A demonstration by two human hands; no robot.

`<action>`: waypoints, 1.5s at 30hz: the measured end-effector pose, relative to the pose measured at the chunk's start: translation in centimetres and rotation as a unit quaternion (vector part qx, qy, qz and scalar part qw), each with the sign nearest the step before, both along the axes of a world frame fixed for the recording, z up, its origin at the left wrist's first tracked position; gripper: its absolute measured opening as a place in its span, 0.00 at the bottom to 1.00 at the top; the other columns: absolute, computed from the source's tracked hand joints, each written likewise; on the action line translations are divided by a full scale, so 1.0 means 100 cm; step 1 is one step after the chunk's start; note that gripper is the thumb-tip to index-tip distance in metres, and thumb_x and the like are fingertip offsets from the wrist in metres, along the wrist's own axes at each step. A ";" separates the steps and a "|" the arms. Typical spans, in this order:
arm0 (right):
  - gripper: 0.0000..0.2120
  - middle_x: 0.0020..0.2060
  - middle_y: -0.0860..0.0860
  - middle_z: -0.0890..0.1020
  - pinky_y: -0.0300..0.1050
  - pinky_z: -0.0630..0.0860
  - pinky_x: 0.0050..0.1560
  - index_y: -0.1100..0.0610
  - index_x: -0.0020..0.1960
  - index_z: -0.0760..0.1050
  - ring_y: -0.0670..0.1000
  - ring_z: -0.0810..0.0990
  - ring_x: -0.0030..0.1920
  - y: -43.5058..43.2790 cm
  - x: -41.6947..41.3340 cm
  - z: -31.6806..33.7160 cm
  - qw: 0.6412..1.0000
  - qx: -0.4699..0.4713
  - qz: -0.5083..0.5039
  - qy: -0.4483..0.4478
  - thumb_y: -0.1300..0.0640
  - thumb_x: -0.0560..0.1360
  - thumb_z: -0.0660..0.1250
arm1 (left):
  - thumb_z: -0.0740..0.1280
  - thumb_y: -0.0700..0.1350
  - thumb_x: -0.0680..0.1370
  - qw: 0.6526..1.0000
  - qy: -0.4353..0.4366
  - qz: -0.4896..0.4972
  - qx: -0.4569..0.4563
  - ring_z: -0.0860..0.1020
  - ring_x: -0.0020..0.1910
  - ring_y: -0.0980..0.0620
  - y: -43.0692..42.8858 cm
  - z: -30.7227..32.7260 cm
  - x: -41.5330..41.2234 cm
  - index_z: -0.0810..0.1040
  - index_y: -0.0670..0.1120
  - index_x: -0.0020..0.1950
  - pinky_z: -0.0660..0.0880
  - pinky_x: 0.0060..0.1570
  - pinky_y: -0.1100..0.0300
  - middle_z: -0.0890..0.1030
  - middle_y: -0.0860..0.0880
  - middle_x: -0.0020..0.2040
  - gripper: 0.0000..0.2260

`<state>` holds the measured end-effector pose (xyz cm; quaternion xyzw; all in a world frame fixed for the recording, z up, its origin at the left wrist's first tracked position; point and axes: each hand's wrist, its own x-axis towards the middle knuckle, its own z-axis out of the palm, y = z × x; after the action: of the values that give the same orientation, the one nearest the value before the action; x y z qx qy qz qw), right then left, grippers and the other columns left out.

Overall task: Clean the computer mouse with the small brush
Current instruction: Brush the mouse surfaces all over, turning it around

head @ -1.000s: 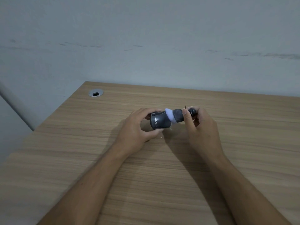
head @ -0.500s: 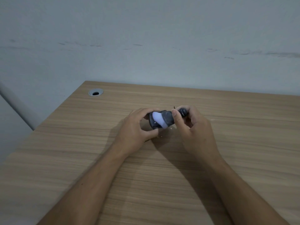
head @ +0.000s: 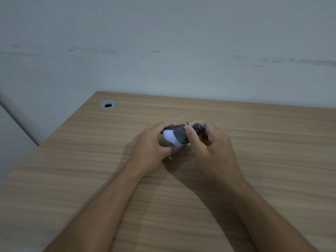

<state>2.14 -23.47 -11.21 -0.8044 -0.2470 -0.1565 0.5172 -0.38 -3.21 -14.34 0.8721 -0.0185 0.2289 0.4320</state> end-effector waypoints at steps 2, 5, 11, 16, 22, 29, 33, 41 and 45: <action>0.06 0.40 0.47 0.85 0.42 0.77 0.42 0.51 0.54 0.83 0.47 0.82 0.40 -0.003 0.007 -0.006 1.000 -0.008 -0.014 0.008 0.49 0.85 0.71 | 0.85 0.48 0.71 1.000 -0.009 0.003 0.021 0.83 0.61 0.58 0.001 0.000 0.000 0.85 0.58 0.68 0.78 0.63 0.57 0.88 0.62 0.59 0.26; 0.05 0.36 0.43 0.82 0.32 0.71 0.38 0.51 0.54 0.83 0.40 0.80 0.38 -0.015 0.019 -0.008 0.997 -0.023 -0.071 0.014 0.50 0.84 0.72 | 0.85 0.50 0.72 1.000 -0.015 0.010 0.013 0.83 0.61 0.57 0.003 0.000 0.000 0.85 0.57 0.69 0.77 0.63 0.59 0.87 0.61 0.59 0.26; 0.07 0.34 0.39 0.79 0.29 0.68 0.37 0.53 0.56 0.83 0.38 0.77 0.34 -0.017 0.014 -0.002 0.997 0.012 -0.078 -0.006 0.50 0.85 0.70 | 0.85 0.51 0.72 0.999 -0.033 0.025 0.014 0.82 0.59 0.59 -0.002 0.000 0.001 0.85 0.56 0.66 0.75 0.60 0.66 0.86 0.62 0.55 0.24; 0.05 0.43 0.38 0.79 0.28 0.69 0.45 0.57 0.58 0.82 0.35 0.77 0.40 -0.001 -0.002 0.004 0.992 -0.038 0.017 -0.121 0.57 0.84 0.72 | 0.86 0.51 0.71 0.999 -0.016 0.028 0.013 0.79 0.57 0.64 -0.003 0.004 -0.002 0.85 0.60 0.64 0.74 0.54 0.71 0.82 0.70 0.51 0.23; 0.04 0.42 0.47 0.83 0.44 0.78 0.44 0.57 0.55 0.83 0.48 0.82 0.41 -0.011 0.003 0.002 0.987 -0.063 0.053 -0.137 0.57 0.84 0.72 | 0.77 0.40 0.67 0.999 0.011 0.018 0.039 0.80 0.58 0.59 0.003 0.002 0.000 0.85 0.58 0.69 0.75 0.55 0.67 0.86 0.59 0.58 0.30; 0.05 0.46 0.42 0.82 0.28 0.70 0.45 0.55 0.59 0.84 0.34 0.77 0.42 -0.010 0.005 0.002 0.990 -0.058 0.014 -0.130 0.56 0.84 0.73 | 0.82 0.62 0.71 0.998 0.009 0.014 0.055 0.81 0.57 0.59 -0.001 0.004 -0.002 0.85 0.62 0.67 0.79 0.58 0.60 0.86 0.57 0.58 0.25; 0.03 0.42 0.40 0.79 0.31 0.72 0.44 0.54 0.56 0.84 0.36 0.76 0.41 -0.014 0.007 -0.001 0.984 -0.109 0.046 -0.136 0.55 0.83 0.74 | 0.81 0.42 0.68 0.999 0.030 0.018 0.024 0.82 0.61 0.57 0.006 0.004 -0.004 0.83 0.62 0.73 0.81 0.64 0.53 0.86 0.54 0.62 0.34; 0.06 0.33 0.31 0.79 0.29 0.67 0.35 0.51 0.54 0.85 0.39 0.77 0.34 -0.025 0.023 -0.005 0.996 -0.056 -0.063 -0.029 0.49 0.84 0.72 | 0.84 0.52 0.74 0.996 0.001 0.003 -0.088 0.86 0.65 0.56 0.006 0.008 -0.005 0.84 0.59 0.70 0.80 0.71 0.47 0.89 0.58 0.62 0.25; 0.08 0.30 0.38 0.79 0.32 0.67 0.35 0.48 0.54 0.85 0.39 0.77 0.34 -0.033 0.030 -0.009 0.993 -0.043 -0.105 0.025 0.46 0.84 0.70 | 0.85 0.49 0.75 0.992 0.015 -0.007 -0.121 0.87 0.66 0.56 0.006 0.010 -0.008 0.85 0.56 0.70 0.80 0.73 0.47 0.90 0.58 0.62 0.24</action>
<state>5.13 -26.76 -12.13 -0.8512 -0.1547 -0.1789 0.4686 -1.13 -2.65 -13.36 0.8166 0.0094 0.2130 0.5364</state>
